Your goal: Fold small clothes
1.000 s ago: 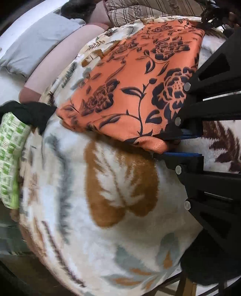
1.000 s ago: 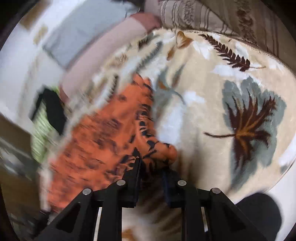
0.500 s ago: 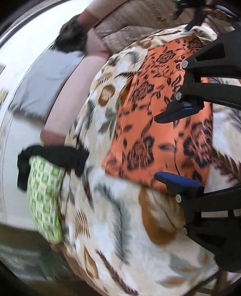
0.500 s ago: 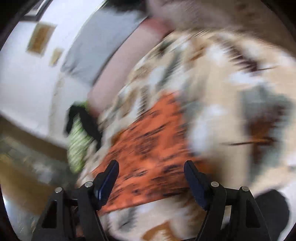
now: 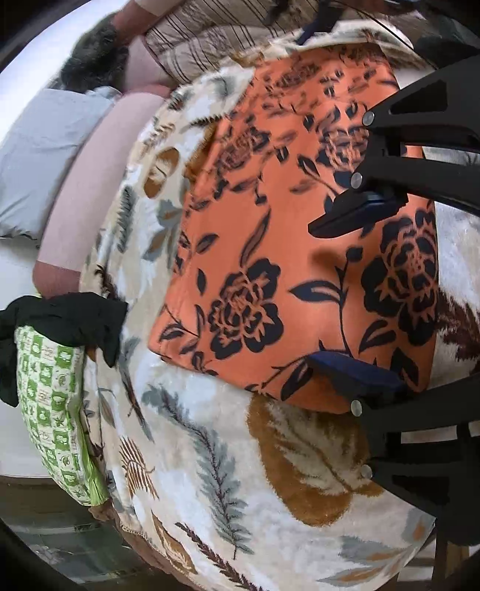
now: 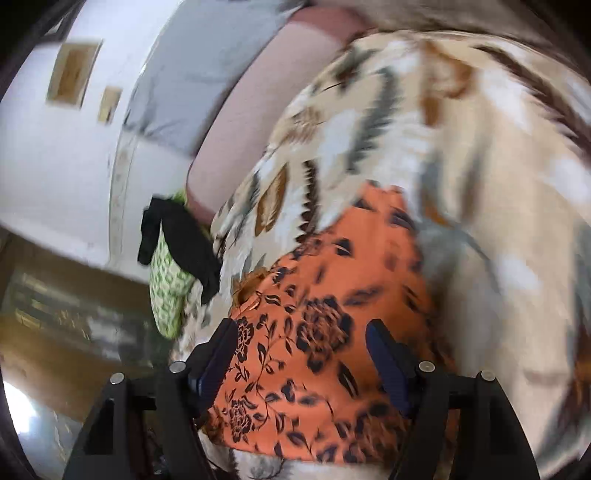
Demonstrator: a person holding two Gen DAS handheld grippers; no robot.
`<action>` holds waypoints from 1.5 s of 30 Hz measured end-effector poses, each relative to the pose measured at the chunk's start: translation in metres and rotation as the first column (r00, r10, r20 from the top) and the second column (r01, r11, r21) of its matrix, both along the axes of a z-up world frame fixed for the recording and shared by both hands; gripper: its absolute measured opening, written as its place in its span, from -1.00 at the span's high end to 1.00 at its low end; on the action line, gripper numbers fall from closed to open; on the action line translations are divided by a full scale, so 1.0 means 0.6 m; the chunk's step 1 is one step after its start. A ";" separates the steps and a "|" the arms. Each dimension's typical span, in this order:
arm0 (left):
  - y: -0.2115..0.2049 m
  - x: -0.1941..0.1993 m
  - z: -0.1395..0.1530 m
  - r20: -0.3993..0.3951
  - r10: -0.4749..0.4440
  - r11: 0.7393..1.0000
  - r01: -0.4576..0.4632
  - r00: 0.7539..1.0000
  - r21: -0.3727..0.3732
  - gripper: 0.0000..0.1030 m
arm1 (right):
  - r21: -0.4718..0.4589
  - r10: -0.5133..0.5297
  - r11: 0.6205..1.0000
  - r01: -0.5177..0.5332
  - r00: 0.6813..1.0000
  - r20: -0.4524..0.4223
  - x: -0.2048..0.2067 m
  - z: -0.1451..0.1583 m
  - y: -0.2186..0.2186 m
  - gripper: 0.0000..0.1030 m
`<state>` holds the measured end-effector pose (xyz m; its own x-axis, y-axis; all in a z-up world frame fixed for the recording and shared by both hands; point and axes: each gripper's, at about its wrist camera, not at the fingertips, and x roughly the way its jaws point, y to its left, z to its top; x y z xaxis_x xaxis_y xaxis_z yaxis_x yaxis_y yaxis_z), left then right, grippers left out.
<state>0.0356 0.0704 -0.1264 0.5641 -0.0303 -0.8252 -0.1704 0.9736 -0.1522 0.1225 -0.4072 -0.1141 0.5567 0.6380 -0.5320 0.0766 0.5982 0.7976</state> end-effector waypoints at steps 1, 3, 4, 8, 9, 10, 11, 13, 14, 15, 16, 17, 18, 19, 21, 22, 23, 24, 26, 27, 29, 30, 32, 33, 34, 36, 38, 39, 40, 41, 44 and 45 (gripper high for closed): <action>0.001 0.003 -0.005 -0.013 0.008 1.000 -0.008 1.000 0.009 -0.25 | 0.023 0.042 0.999 -0.042 0.999 -0.018 0.023 -0.017 0.004 -0.46; 0.003 0.005 -0.009 -0.024 0.017 1.000 -0.017 1.000 0.005 -0.25 | -0.071 0.009 0.997 -0.018 0.993 -0.116 0.076 -0.063 -0.002 -0.46; 0.002 0.007 -0.009 -0.027 0.016 1.000 -0.016 0.999 0.007 -0.25 | -0.110 -0.055 0.993 0.037 0.984 -0.171 0.091 -0.079 -0.020 -0.46; 0.003 0.010 -0.008 -0.026 0.023 0.999 -0.022 0.999 0.024 -0.32 | -0.106 -0.086 0.991 0.080 0.995 -0.054 0.113 -0.021 -0.028 -0.52; 0.000 0.012 -0.011 -0.029 0.020 0.999 -0.019 0.999 0.028 -0.35 | -0.089 -0.045 0.995 0.043 0.999 -0.026 0.125 -0.012 -0.016 -0.55; -0.003 0.012 -0.012 -0.029 0.015 0.999 -0.014 0.999 0.040 -0.35 | -0.082 -0.021 0.996 0.019 0.999 -0.024 0.132 -0.013 -0.009 -0.59; -0.005 0.012 -0.012 -0.031 0.011 0.999 -0.009 0.999 0.049 -0.35 | -0.096 -0.008 0.995 0.004 0.999 -0.040 0.147 -0.023 -0.004 -0.59; -0.007 0.011 -0.010 -0.034 0.001 0.999 0.000 0.999 0.050 -0.35 | -0.166 -0.086 0.984 0.061 0.986 -0.146 0.166 -0.075 -0.026 -0.56; -0.006 0.009 -0.007 -0.037 0.001 0.999 0.001 0.999 0.051 -0.36 | -0.098 -0.127 0.989 0.114 0.981 -0.147 0.158 -0.083 -0.040 -0.53; -0.003 0.005 -0.004 -0.033 0.005 0.999 -0.004 0.999 0.048 -0.36 | -0.042 -0.182 0.983 0.178 0.974 -0.136 0.143 -0.076 -0.052 -0.53; -0.001 0.004 -0.004 -0.030 0.010 0.999 -0.009 0.999 0.047 -0.36 | -0.078 -0.216 0.975 0.208 0.971 -0.106 0.127 -0.056 -0.052 -0.54; 0.001 0.004 -0.003 -0.033 0.017 0.999 -0.015 0.999 0.043 -0.36 | -0.131 -0.226 0.968 0.214 0.971 -0.081 0.115 -0.040 -0.045 -0.57; 0.001 0.003 -0.002 -0.034 0.020 0.999 -0.018 0.999 0.037 -0.36 | -0.180 -0.217 0.962 0.205 0.975 -0.050 0.091 -0.019 -0.037 -0.57; 0.002 0.000 0.000 -0.029 0.023 0.999 -0.022 0.999 0.032 -0.36 | -0.182 -0.204 0.964 0.194 0.978 -0.036 0.077 -0.010 -0.029 -0.57; -0.002 -0.009 0.007 -0.012 0.024 0.999 -0.023 1.000 0.024 -0.36 | -0.170 -0.160 0.973 0.154 0.987 -0.021 0.015 0.008 -0.021 -0.58; -0.006 -0.014 0.010 -0.007 0.017 1.000 -0.017 1.000 0.020 -0.36 | -0.165 -0.140 0.977 0.135 0.990 -0.018 -0.013 0.014 -0.013 -0.58; -0.010 -0.018 0.012 -0.003 0.014 1.000 -0.014 1.000 0.020 -0.38 | -0.156 -0.133 0.979 0.129 0.991 -0.018 -0.036 0.015 -0.018 -0.58; -0.013 -0.021 0.013 0.000 0.011 1.000 -0.011 1.000 0.019 -0.39 | -0.139 -0.130 0.982 0.126 0.991 -0.025 -0.078 0.013 -0.017 -0.59; -0.020 -0.026 0.016 0.001 0.006 1.000 -0.006 1.000 0.017 -0.40 | -0.113 -0.125 0.987 0.117 0.990 -0.071 -0.127 -0.006 -0.006 -0.61; -0.023 -0.027 0.017 0.003 0.005 1.000 -0.005 1.000 0.015 -0.40 | -0.092 -0.137 0.987 0.129 0.987 -0.089 -0.149 -0.018 -0.006 -0.61; -0.032 -0.028 0.021 0.005 -0.003 1.000 0.003 1.000 0.009 -0.40 | -0.042 -0.151 0.988 0.147 0.980 -0.133 -0.193 -0.038 -0.006 -0.62; -0.037 -0.027 0.023 0.005 -0.009 1.000 0.009 1.000 0.009 -0.40 | -0.015 -0.160 0.987 0.160 0.974 -0.160 -0.213 -0.053 -0.006 -0.62; -0.052 -0.025 0.029 0.010 -0.026 1.000 0.026 1.000 0.016 -0.40 | 0.012 -0.163 0.986 0.168 0.969 -0.188 -0.214 -0.080 -0.002 -0.62; -0.058 -0.023 0.033 0.015 -0.035 0.999 0.035 0.999 0.021 -0.40 | 0.028 -0.179 0.982 0.189 0.961 -0.212 -0.211 -0.094 -0.002 -0.62; -0.066 -0.021 0.038 0.025 -0.046 0.999 0.046 0.999 0.029 -0.41 | 0.065 -0.192 0.975 0.212 0.954 -0.230 -0.206 -0.110 -0.003 -0.62; -0.079 -0.015 0.043 0.032 -0.058 0.998 0.057 0.998 0.041 -0.46 | 0.137 -0.216 0.957 0.255 0.944 -0.249 -0.196 -0.128 -0.008 -0.64; -0.093 -0.007 0.044 0.028 -0.075 0.996 0.074 0.997 0.048 -0.46 | 0.185 -0.232 0.942 0.279 0.943 -0.240 -0.186 -0.128 -0.013 -0.62; -0.103 -0.001 0.044 0.024 -0.086 0.995 0.085 0.996 0.057 -0.46 | 0.198 -0.243 0.937 0.286 0.946 -0.217 -0.182 -0.125 -0.014 -0.54; -0.110 0.003 0.045 0.022 -0.095 0.994 0.093 0.995 0.064 -0.46 | 0.189 -0.249 0.938 0.289 0.945 -0.212 -0.178 -0.122 -0.014 0.07; -0.121 0.008 0.046 0.021 -0.108 0.992 0.106 0.994 0.072 -0.46 | 0.169 -0.251 0.942 0.289 0.944 -0.216 -0.174 -0.118 -0.013 0.50; -0.141 0.016 0.048 0.034 -0.131 0.988 0.128 0.991 0.083 -0.47 | 0.054 -0.261 0.960 0.275 0.948 -0.182 -0.171 -0.100 -0.007 0.52; -0.149 0.022 0.042 0.031 -0.137 0.987 0.134 0.990 0.086 -0.49 | -0.003 -0.254 0.966 0.257 0.951 -0.178 -0.170 -0.103 -0.001 0.52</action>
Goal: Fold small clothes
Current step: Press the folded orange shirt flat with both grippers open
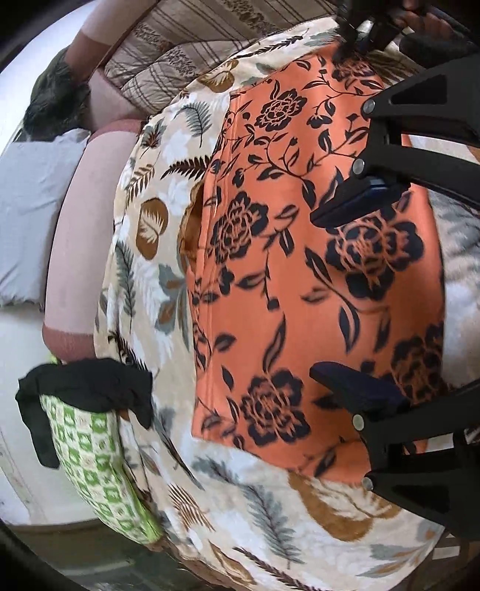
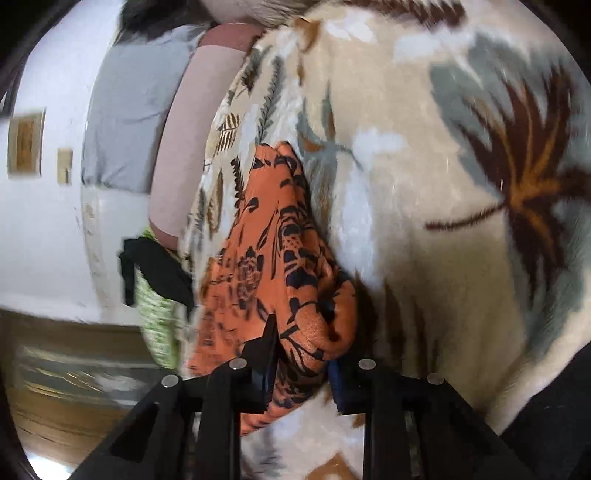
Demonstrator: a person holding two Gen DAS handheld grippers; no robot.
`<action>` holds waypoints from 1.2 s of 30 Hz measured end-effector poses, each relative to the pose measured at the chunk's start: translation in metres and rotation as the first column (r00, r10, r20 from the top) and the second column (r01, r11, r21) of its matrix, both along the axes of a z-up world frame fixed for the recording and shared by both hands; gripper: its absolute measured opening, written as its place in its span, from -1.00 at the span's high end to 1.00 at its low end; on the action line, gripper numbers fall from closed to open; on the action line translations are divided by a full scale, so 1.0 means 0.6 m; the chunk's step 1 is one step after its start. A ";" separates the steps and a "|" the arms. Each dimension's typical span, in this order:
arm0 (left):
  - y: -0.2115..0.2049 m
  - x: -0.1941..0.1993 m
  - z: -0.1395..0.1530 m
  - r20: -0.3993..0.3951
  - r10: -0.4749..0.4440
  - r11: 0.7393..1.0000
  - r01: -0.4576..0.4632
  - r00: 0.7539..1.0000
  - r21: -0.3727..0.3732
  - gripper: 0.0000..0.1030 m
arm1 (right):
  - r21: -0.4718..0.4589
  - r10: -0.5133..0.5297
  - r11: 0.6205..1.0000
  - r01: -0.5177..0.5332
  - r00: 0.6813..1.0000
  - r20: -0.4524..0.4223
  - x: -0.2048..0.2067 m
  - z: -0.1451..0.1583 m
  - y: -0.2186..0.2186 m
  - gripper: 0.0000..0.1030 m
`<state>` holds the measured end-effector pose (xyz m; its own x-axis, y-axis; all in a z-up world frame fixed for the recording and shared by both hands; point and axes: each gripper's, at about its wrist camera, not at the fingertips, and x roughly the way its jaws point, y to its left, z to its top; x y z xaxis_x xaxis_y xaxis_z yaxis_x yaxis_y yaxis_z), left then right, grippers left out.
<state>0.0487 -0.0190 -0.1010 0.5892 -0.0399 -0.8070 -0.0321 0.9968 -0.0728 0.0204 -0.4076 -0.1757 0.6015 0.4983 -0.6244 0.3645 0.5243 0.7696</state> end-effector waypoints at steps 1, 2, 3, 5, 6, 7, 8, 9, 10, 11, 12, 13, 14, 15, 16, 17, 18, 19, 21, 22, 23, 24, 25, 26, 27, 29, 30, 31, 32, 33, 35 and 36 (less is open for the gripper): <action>-0.005 0.007 -0.008 -0.011 -0.006 1.000 0.006 1.000 -0.004 -0.50 | -0.045 0.014 0.999 -0.016 0.999 -0.032 0.000 -0.016 0.005 0.52; -0.009 0.018 -0.023 -0.036 -0.014 1.000 0.014 0.999 -0.011 -0.49 | -0.046 0.023 0.999 -0.025 0.999 -0.042 0.000 -0.029 0.006 0.63; -0.013 0.026 -0.035 -0.060 -0.017 1.000 0.017 0.998 -0.002 -0.49 | -0.040 0.028 0.999 -0.029 0.999 -0.030 -0.004 -0.032 0.002 0.65; -0.019 0.039 -0.057 -0.112 -0.009 1.000 0.012 0.994 0.028 -0.49 | -0.074 0.055 0.996 -0.056 0.998 -0.024 -0.003 -0.015 0.001 0.66; -0.021 0.040 -0.056 -0.105 -0.002 1.000 0.005 0.994 0.024 -0.49 | -0.085 0.073 0.994 -0.075 0.997 -0.025 0.000 -0.010 0.001 0.65; -0.021 0.039 -0.048 -0.083 0.002 1.000 -0.001 0.997 0.008 -0.49 | -0.080 0.101 0.991 -0.103 0.995 -0.028 0.003 -0.007 0.002 0.63; -0.024 0.039 -0.036 -0.053 -0.002 1.000 0.001 0.999 -0.015 -0.49 | -0.083 0.124 0.989 -0.126 0.992 -0.028 0.006 0.000 -0.001 0.59; -0.026 0.040 -0.029 -0.033 -0.012 1.000 0.012 0.999 -0.021 -0.50 | -0.104 0.137 0.985 -0.139 0.990 -0.032 0.005 0.007 -0.004 0.55; -0.029 0.041 -0.026 -0.019 -0.024 1.000 0.024 1.000 -0.013 -0.53 | -0.129 0.133 0.982 -0.137 0.990 -0.035 0.003 0.014 -0.012 0.32; -0.034 0.046 -0.030 -0.012 -0.037 0.999 0.037 0.999 0.014 -0.60 | -0.153 0.112 0.982 -0.115 0.993 -0.030 -0.003 0.023 -0.025 -0.08; -0.036 0.051 -0.039 -0.022 -0.041 0.999 0.042 0.999 0.029 -0.60 | -0.157 0.090 0.983 -0.091 0.996 -0.011 -0.007 0.030 -0.040 -0.19; -0.037 0.058 -0.054 -0.052 -0.043 0.998 0.045 0.998 0.039 -0.60 | -0.164 0.063 0.985 -0.060 0.998 0.017 -0.008 0.042 -0.055 -0.19; -0.037 0.065 -0.077 -0.095 -0.039 0.998 0.044 0.995 0.052 -0.60 | -0.171 0.055 0.984 -0.047 0.998 0.039 -0.003 0.051 -0.063 -0.19; -0.039 0.065 -0.084 -0.088 -0.037 0.997 0.043 0.995 0.064 -0.64 | -0.176 0.066 0.983 -0.053 0.996 0.065 0.010 0.063 -0.068 -0.19; -0.042 0.062 -0.085 -0.062 -0.036 0.996 0.041 0.997 0.080 -0.65 | -0.167 0.085 0.983 -0.070 0.993 0.083 0.027 0.070 -0.068 -0.19; -0.049 0.059 -0.086 -0.052 -0.035 0.994 0.040 0.998 0.101 -0.66 | -0.150 0.106 0.985 -0.090 0.989 0.101 0.048 0.072 -0.066 -0.19; -0.051 0.059 -0.086 -0.054 -0.033 0.994 0.039 0.998 0.106 -0.66 | -0.145 0.141 0.981 -0.125 0.984 0.105 0.077 0.071 -0.060 -0.19; -0.048 0.059 -0.087 -0.057 -0.033 0.994 0.039 0.998 0.102 -0.67 | -0.164 0.164 0.976 -0.147 0.982 0.098 0.106 0.069 -0.054 -0.19; -0.043 0.062 -0.087 -0.068 -0.036 0.996 0.041 0.997 0.082 -0.68 | -0.209 0.209 0.959 -0.190 0.975 0.072 0.165 0.057 -0.042 -0.19; -0.042 0.063 -0.087 -0.071 -0.039 0.996 0.044 0.997 0.078 -0.68 | -0.208 0.228 0.955 -0.213 0.972 0.050 0.196 0.043 -0.037 -0.19; -0.043 0.065 -0.087 -0.072 -0.041 0.996 0.046 0.997 0.079 -0.69 | -0.197 0.249 0.951 -0.239 0.968 0.027 0.216 0.029 -0.032 -0.12; -0.043 0.064 -0.088 -0.071 -0.041 0.996 0.046 0.997 0.082 -0.70 | -0.174 0.281 0.945 -0.278 0.960 -0.009 0.239 0.009 -0.026 0.01; -0.044 0.066 -0.088 -0.071 -0.040 0.995 0.046 0.997 0.085 -0.70 | -0.158 0.296 0.941 -0.299 0.954 -0.040 0.253 -0.007 -0.021 0.51; -0.045 0.067 -0.088 -0.070 -0.041 0.995 0.047 0.997 0.087 -0.71 | -0.148 0.301 0.941 -0.304 0.953 -0.044 0.260 -0.012 -0.018 0.58; -0.045 0.067 -0.088 -0.070 -0.041 0.995 0.047 0.997 0.085 -0.71 | -0.169 0.309 0.936 -0.310 0.950 -0.032 0.259 0.002 -0.013 0.67; -0.044 0.067 -0.089 -0.067 -0.042 0.995 0.047 0.997 0.087 -0.73 | -0.246 0.305 0.925 -0.290 0.952 0.022 0.241 0.041 -0.011 0.74; -0.045 0.068 -0.089 -0.066 -0.039 0.995 0.045 0.997 0.088 -0.74 | -0.263 0.285 0.927 -0.266 0.958 0.035 0.234 0.047 -0.016 0.74; -0.046 0.070 -0.090 -0.068 -0.033 0.995 0.039 0.997 0.089 -0.74 | -0.269 0.262 0.930 -0.250 0.965 0.009 0.238 0.034 -0.022 0.74; -0.047 0.070 -0.090 -0.069 -0.031 0.995 0.037 0.997 0.091 -0.75 | -0.273 0.237 0.931 -0.241 0.970 -0.048 0.242 0.012 -0.029 0.74; -0.046 0.070 -0.089 -0.071 -0.033 0.995 0.040 0.997 0.091 -0.75 | -0.240 0.230 0.941 -0.241 0.971 -0.070 0.242 -0.008 -0.034 0.75; -0.043 0.070 -0.089 -0.072 -0.037 0.996 0.043 0.997 0.082 -0.75 | -0.216 0.232 0.949 -0.231 0.973 -0.019 0.234 0.004 -0.038 0.67; -0.044 0.071 -0.089 -0.073 -0.038 0.995 0.044 0.997 0.084 -0.75 | -0.217 0.231 0.950 -0.225 0.973 -0.001 0.231 0.015 -0.036 0.67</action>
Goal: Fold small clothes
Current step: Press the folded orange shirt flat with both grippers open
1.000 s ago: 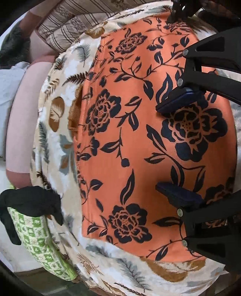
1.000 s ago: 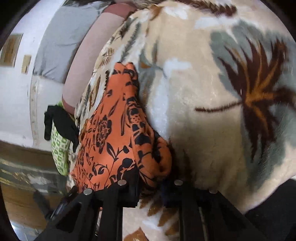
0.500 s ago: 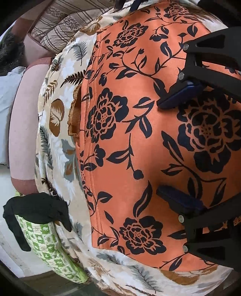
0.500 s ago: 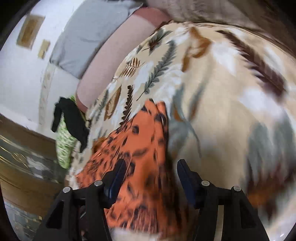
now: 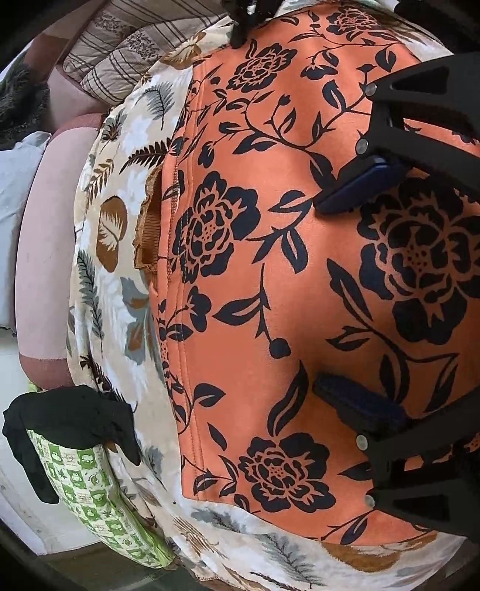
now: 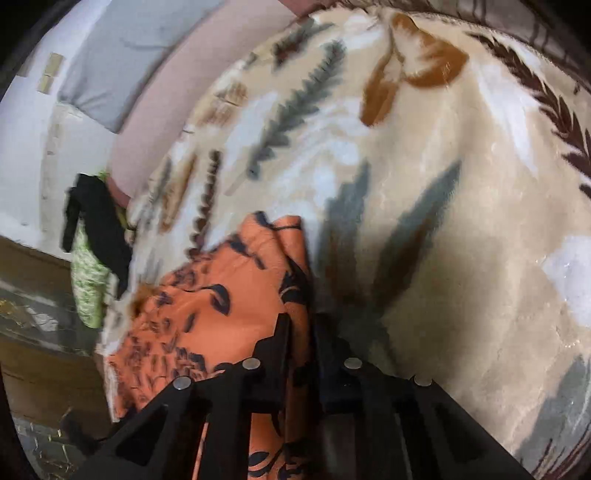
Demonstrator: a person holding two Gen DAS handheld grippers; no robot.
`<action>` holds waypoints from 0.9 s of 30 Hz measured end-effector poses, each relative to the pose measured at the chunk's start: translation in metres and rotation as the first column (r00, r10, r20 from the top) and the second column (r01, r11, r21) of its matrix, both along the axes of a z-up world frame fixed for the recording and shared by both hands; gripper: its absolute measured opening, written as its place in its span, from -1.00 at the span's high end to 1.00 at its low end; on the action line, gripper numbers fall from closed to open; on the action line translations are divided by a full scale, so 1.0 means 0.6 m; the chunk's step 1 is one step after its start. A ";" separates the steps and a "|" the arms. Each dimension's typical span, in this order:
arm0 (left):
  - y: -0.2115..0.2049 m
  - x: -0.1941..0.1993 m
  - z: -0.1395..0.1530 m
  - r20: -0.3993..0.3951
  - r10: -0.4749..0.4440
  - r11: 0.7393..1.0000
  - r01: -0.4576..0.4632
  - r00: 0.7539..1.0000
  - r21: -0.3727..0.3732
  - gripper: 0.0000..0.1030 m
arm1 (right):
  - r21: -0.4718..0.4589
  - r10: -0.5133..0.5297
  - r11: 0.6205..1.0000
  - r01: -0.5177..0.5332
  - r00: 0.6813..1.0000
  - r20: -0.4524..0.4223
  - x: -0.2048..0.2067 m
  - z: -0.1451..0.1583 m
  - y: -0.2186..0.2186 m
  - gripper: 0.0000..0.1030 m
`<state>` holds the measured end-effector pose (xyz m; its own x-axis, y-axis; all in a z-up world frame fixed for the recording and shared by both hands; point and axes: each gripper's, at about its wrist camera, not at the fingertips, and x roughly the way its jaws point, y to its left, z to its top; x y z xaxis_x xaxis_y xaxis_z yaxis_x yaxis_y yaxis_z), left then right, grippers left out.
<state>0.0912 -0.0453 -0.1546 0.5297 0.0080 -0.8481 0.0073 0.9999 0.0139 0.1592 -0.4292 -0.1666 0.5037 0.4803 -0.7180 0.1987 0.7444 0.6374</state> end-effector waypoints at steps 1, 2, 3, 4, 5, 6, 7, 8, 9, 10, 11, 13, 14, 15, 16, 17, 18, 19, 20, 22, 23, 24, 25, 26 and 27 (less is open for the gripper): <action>-0.001 0.001 0.000 0.000 0.000 1.000 0.000 1.000 0.003 -0.75 | -0.015 -0.005 1.000 0.005 1.000 0.013 -0.001 0.011 0.001 0.62; -0.001 0.001 0.000 0.001 0.004 1.000 -0.004 1.000 0.003 -0.75 | -0.039 -0.008 0.999 0.009 1.000 0.030 -0.001 0.023 0.004 0.36; -0.001 0.001 0.000 0.002 0.005 1.000 -0.005 1.000 0.004 -0.75 | -0.054 -0.008 0.999 0.010 0.999 0.040 0.000 0.032 0.007 0.12; -0.001 0.000 0.000 0.003 0.005 1.000 -0.005 1.000 0.005 -0.75 | -0.063 -0.003 0.998 0.006 0.999 0.050 0.003 0.038 0.010 -0.48; -0.002 0.001 0.000 0.003 0.004 1.000 -0.004 1.000 0.005 -0.75 | -0.071 0.000 0.997 0.004 0.998 0.061 0.009 0.041 0.013 -0.59; -0.002 0.001 0.000 0.002 0.006 1.000 -0.006 1.000 0.003 -0.75 | -0.083 0.006 0.997 -0.001 0.998 0.058 0.018 0.039 0.016 -0.59; -0.003 0.001 0.000 0.001 0.007 1.000 -0.007 1.000 0.004 -0.75 | -0.091 0.015 0.996 -0.011 0.999 0.038 0.032 0.033 0.017 -0.59; -0.003 0.001 0.000 0.001 0.007 1.000 -0.007 1.000 0.003 -0.75 | -0.086 0.024 0.996 -0.024 1.000 0.000 0.046 0.017 0.016 -0.58; -0.003 0.001 0.000 0.000 0.006 1.000 -0.006 1.000 0.002 -0.75 | -0.051 0.035 0.998 -0.037 0.998 -0.046 0.060 -0.005 0.014 -0.50; -0.001 0.001 0.000 0.000 0.003 1.000 -0.003 1.000 -0.001 -0.75 | -0.060 0.016 0.998 -0.019 0.999 -0.051 0.064 -0.010 0.006 -0.04; 0.001 0.000 0.000 0.002 0.002 1.000 -0.002 1.000 -0.008 -0.75 | -0.029 -0.019 0.999 0.018 0.999 -0.044 0.064 -0.008 -0.010 0.70; 0.001 0.000 -0.001 0.003 0.002 1.000 -0.002 1.000 -0.007 -0.76 | 0.012 -0.134 0.991 0.135 0.990 -0.040 0.049 -0.007 -0.047 0.72; 0.000 0.000 -0.001 0.002 0.003 1.000 -0.003 1.000 -0.001 -0.77 | -0.006 -0.186 0.983 0.186 0.981 -0.058 0.043 -0.011 -0.064 0.72; 0.000 0.000 0.000 -0.001 0.002 1.000 -0.002 1.000 -0.004 -0.77 | 0.006 -0.219 0.975 0.220 0.972 -0.082 0.035 -0.019 -0.077 0.69; 0.002 0.000 0.001 -0.005 0.000 1.000 0.000 1.000 -0.009 -0.77 | 0.052 -0.215 0.974 0.219 0.973 -0.078 0.027 -0.020 -0.082 0.68; 0.006 0.001 0.004 -0.010 0.002 1.000 -0.002 1.000 -0.025 -0.76 | 0.078 -0.202 0.975 0.206 0.978 -0.059 0.015 -0.013 -0.081 0.51; 0.008 0.001 0.006 -0.014 0.005 0.999 -0.006 1.000 -0.036 -0.76 | 0.062 -0.180 0.982 0.180 0.984 -0.017 -0.005 0.007 -0.075 0.27; 0.011 0.000 0.009 -0.018 0.010 0.999 -0.011 1.000 -0.046 -0.76 | 0.037 -0.166 0.985 0.166 0.986 0.013 -0.025 0.024 -0.069 -0.53; 0.015 -0.003 0.016 -0.016 0.022 0.998 -0.023 1.000 -0.064 -0.76 | 0.021 -0.167 0.986 0.166 0.985 0.035 -0.041 0.035 -0.064 -0.86; 0.017 -0.012 0.026 -0.002 0.037 0.996 -0.037 0.999 -0.084 -0.76 | 0.007 -0.130 0.992 0.130 0.989 0.075 -0.081 0.055 -0.049 -0.86; 0.017 -0.018 0.032 0.007 0.039 0.995 -0.039 0.999 -0.089 -0.76 | 0.021 -0.100 0.995 0.099 0.993 0.069 -0.097 0.058 -0.040 -0.86; 0.017 -0.024 0.037 0.017 0.040 0.995 -0.038 0.999 -0.092 -0.76 | 0.049 -0.083 0.996 0.080 0.995 0.059 -0.119 0.055 -0.032 -0.86; 0.016 -0.030 0.043 0.030 0.037 0.995 -0.034 0.999 -0.095 -0.76 | 0.071 -0.074 0.995 0.071 0.996 0.041 -0.139 0.050 -0.025 -0.86; 0.015 -0.038 0.050 0.043 0.032 0.995 -0.028 0.999 -0.095 -0.76 | 0.089 -0.070 0.994 0.068 0.997 0.022 -0.164 0.044 -0.019 -0.85; 0.013 -0.046 0.057 0.060 0.028 0.996 -0.023 0.998 -0.090 -0.76 | 0.132 -0.092 0.987 0.087 0.995 0.027 -0.200 0.039 -0.012 -0.85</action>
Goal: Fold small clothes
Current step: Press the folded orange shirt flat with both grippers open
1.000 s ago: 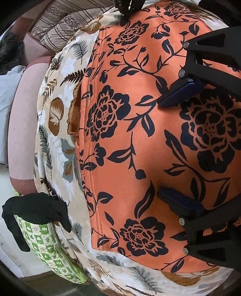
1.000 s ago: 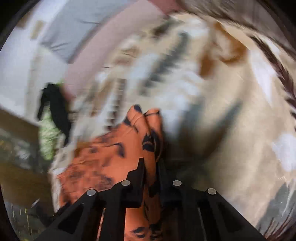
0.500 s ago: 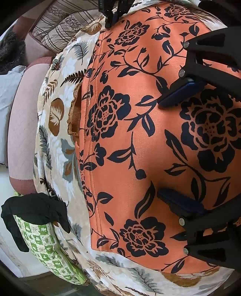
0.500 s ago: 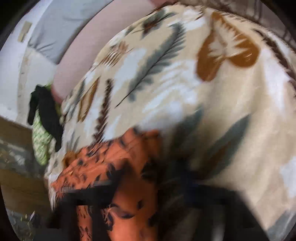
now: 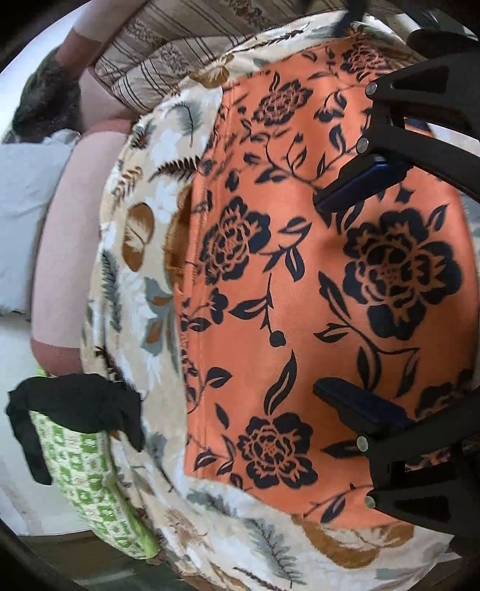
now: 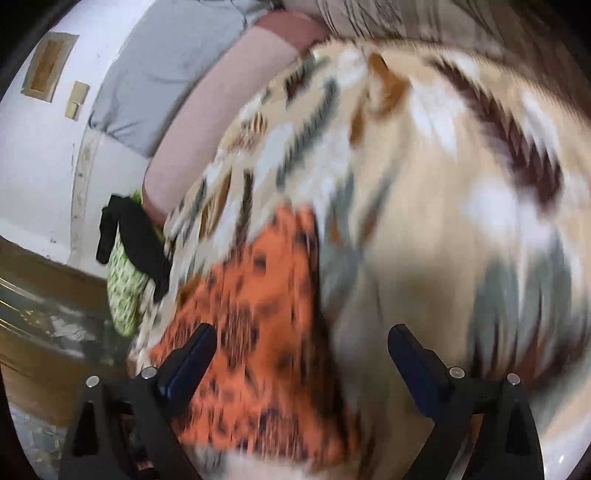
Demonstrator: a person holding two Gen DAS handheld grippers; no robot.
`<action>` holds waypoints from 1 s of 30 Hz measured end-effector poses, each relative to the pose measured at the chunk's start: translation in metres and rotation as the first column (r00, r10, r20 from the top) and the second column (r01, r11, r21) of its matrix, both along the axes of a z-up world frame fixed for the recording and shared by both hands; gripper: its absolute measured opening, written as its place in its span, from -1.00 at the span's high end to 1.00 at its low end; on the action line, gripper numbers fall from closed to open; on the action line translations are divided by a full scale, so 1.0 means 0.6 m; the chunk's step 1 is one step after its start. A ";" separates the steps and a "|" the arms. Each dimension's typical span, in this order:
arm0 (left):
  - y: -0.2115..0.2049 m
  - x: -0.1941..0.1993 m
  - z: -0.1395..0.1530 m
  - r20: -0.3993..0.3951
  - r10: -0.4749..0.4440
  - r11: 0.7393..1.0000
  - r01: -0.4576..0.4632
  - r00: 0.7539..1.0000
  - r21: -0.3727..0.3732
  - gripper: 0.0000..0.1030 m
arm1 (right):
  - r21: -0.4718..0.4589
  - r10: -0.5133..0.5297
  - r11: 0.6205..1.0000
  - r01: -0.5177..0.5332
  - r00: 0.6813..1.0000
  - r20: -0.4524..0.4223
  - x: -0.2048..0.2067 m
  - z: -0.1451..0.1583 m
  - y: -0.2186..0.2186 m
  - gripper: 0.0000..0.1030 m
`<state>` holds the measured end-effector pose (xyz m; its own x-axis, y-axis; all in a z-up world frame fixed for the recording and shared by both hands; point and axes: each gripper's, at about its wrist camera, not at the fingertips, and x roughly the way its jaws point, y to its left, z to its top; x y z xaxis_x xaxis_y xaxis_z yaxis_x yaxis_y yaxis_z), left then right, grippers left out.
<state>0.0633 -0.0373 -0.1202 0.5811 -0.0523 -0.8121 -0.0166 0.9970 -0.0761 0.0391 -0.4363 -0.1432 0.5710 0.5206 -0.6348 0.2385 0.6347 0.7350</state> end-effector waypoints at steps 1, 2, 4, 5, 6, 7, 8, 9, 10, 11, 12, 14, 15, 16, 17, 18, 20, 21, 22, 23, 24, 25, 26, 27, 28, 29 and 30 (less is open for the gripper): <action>-0.001 -0.005 0.004 0.010 -0.004 1.000 0.003 1.000 0.002 -0.76 | 0.030 -0.020 0.999 0.019 1.000 0.006 -0.021 -0.005 0.004 -0.85; -0.005 -0.011 0.008 0.022 -0.013 1.000 0.012 1.000 0.002 -0.76 | 0.071 -0.036 0.997 0.035 0.999 0.006 -0.049 -0.013 0.013 -0.85; -0.011 -0.013 0.007 0.026 -0.022 1.000 0.022 0.999 0.010 -0.76 | 0.145 -0.047 0.988 0.047 0.999 -0.001 -0.096 -0.029 0.034 -0.85; -0.016 -0.011 0.001 0.013 -0.029 0.999 0.029 0.999 0.013 -0.76 | 0.172 -0.039 0.984 0.041 0.999 -0.015 -0.110 -0.038 0.045 -0.85; -0.018 -0.009 -0.004 0.001 -0.031 0.999 0.031 1.000 0.009 -0.76 | 0.198 -0.024 0.980 0.027 1.000 -0.019 -0.113 -0.046 0.059 -0.83; -0.020 -0.009 -0.007 -0.010 -0.031 1.000 0.031 0.999 0.005 -0.76 | 0.211 -0.022 0.977 0.027 0.999 -0.027 -0.108 -0.054 0.069 -0.81; -0.020 -0.009 -0.010 -0.018 -0.028 1.000 0.028 0.999 0.001 -0.76 | 0.219 -0.032 0.975 0.045 0.998 -0.061 -0.099 -0.065 0.075 -0.81; -0.020 -0.012 -0.011 -0.020 -0.028 1.000 0.028 0.999 -0.002 -0.76 | 0.232 -0.046 0.971 0.063 0.996 -0.080 -0.089 -0.076 0.079 -0.81; -0.020 -0.014 -0.011 -0.019 -0.026 1.000 0.026 0.999 0.000 -0.76 | 0.257 -0.067 0.962 0.090 0.993 -0.098 -0.078 -0.088 0.078 -0.82; -0.017 -0.016 -0.010 -0.016 -0.022 1.000 0.023 1.000 0.006 -0.76 | 0.278 -0.091 0.953 0.122 0.988 -0.122 -0.079 -0.096 0.071 -0.83; -0.015 -0.018 -0.008 -0.012 -0.019 1.000 0.019 1.000 0.006 -0.76 | 0.300 -0.122 0.941 0.158 0.983 -0.136 -0.073 -0.098 0.068 -0.83; -0.010 -0.018 -0.005 -0.007 -0.007 1.000 0.007 1.000 0.004 -0.76 | 0.278 -0.149 0.947 0.159 0.987 -0.058 -0.065 -0.074 0.066 -0.32; -0.009 -0.017 -0.005 -0.005 -0.004 1.000 0.004 1.000 0.000 -0.76 | 0.261 -0.150 0.952 0.158 0.987 -0.051 -0.059 -0.068 0.067 -0.12; -0.009 -0.017 -0.005 -0.002 -0.002 1.000 0.002 1.000 -0.005 -0.76 | 0.265 -0.158 0.950 0.166 0.986 -0.050 -0.055 -0.065 0.064 0.08; -0.012 -0.015 -0.008 -0.005 -0.007 1.000 0.007 1.000 -0.005 -0.76 | 0.270 -0.157 0.948 0.165 0.986 -0.054 -0.052 -0.065 0.063 0.09; -0.015 -0.013 -0.012 -0.012 -0.012 1.000 0.012 1.000 0.000 -0.76 | 0.263 -0.142 0.952 0.154 0.988 -0.066 -0.045 -0.071 0.065 0.09; -0.019 -0.011 -0.020 -0.035 -0.024 1.000 0.024 0.999 0.011 -0.76 | 0.271 -0.130 0.951 0.153 0.986 -0.100 -0.040 -0.088 0.068 0.08; -0.020 -0.013 -0.017 -0.027 -0.026 1.000 0.026 0.999 0.009 -0.76 | 0.285 -0.138 0.945 0.161 0.986 -0.097 -0.041 -0.088 0.070 0.08; -0.019 -0.018 -0.008 0.003 -0.018 1.000 0.018 1.000 0.008 -0.76 | 0.283 -0.139 0.947 0.155 0.987 -0.078 -0.038 -0.083 0.071 0.00; -0.018 -0.021 0.001 0.033 -0.014 1.000 0.013 0.999 0.009 -0.76 | 0.270 -0.140 0.951 0.152 0.988 -0.062 -0.036 -0.078 0.071 -0.10; -0.016 -0.022 0.006 0.052 -0.014 1.000 0.014 0.999 0.012 -0.76 | 0.254 -0.142 0.955 0.151 0.988 -0.053 -0.033 -0.075 0.074 -0.15; -0.014 -0.021 0.009 0.066 -0.015 1.000 0.013 0.998 0.025 -0.76 | 0.238 -0.141 0.960 0.150 0.989 -0.053 -0.028 -0.080 0.077 -0.31; -0.012 -0.016 0.002 0.051 -0.011 0.999 0.009 0.999 0.040 -0.76 | 0.241 -0.147 0.958 0.157 0.987 -0.062 -0.023 -0.087 0.080 -0.34; -0.010 -0.009 -0.010 0.015 -0.006 0.998 0.005 1.000 0.055 -0.76 | 0.256 -0.166 0.950 0.179 0.983 -0.072 -0.021 -0.091 0.079 -0.34; -0.008 0.002 -0.035 -0.055 0.002 0.997 0.002 0.998 0.077 -0.76 | 0.254 -0.167 0.950 0.180 0.983 -0.070 -0.020 -0.089 0.074 -0.34; -0.009 0.009 -0.051 -0.097 -0.001 0.996 0.011 0.995 0.094 -0.78 | 0.238 -0.158 0.957 0.167 0.986 -0.055 -0.015 -0.082 0.076 -0.28; -0.013 0.010 -0.067 -0.101 -0.021 0.992 0.033 0.995 0.122 -0.78 | 0.200 -0.140 0.969 0.144 0.990 -0.035 -0.006 -0.071 0.080 -0.08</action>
<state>0.0695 -0.0454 -0.1603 0.4968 0.0375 -0.8671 0.0091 0.9988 0.0484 0.0354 -0.3881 -0.1860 0.6362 0.5537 -0.5373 0.3314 0.4327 0.8384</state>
